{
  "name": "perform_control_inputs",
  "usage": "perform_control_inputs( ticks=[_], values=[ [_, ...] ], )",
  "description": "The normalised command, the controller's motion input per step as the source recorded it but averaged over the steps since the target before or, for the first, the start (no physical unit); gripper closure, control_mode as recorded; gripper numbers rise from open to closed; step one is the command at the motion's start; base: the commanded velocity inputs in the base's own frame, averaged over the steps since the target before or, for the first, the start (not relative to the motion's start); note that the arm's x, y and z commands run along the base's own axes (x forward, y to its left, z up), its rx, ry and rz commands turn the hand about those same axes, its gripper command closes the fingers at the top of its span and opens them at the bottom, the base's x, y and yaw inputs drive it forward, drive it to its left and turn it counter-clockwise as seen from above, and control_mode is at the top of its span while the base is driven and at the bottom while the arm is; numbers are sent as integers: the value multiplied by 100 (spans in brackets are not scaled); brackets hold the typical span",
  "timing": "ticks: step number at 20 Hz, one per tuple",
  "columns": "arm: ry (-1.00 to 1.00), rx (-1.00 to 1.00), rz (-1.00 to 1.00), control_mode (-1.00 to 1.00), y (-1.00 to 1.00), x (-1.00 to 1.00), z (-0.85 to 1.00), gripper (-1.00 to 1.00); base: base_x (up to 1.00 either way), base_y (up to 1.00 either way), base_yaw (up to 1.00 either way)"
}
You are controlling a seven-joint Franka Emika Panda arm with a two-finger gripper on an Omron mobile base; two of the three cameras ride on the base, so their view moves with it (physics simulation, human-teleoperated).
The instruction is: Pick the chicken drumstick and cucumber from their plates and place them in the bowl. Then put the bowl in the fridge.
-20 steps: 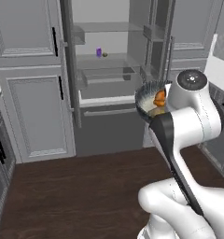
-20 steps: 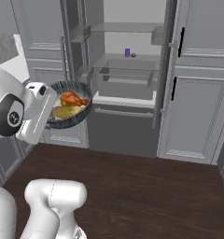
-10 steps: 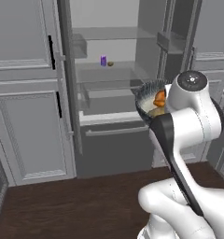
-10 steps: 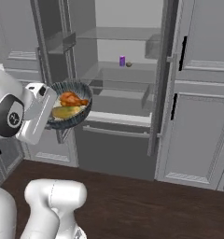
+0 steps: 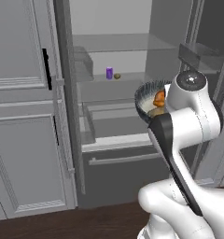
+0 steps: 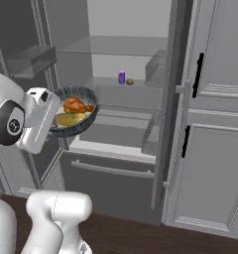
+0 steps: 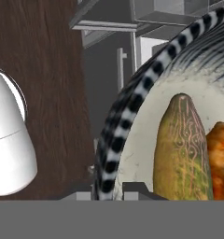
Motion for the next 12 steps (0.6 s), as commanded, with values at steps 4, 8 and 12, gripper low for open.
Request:
perform_control_inputs(
  ticks=[4,8,12],
  values=[
    [0,0,0,100,0,0,0,100,100,-38,4],
    [0,0,0,100,0,0,0,100,100,-33,6],
    [0,0,0,100,0,0,0,100,100,0,8]
  ],
)
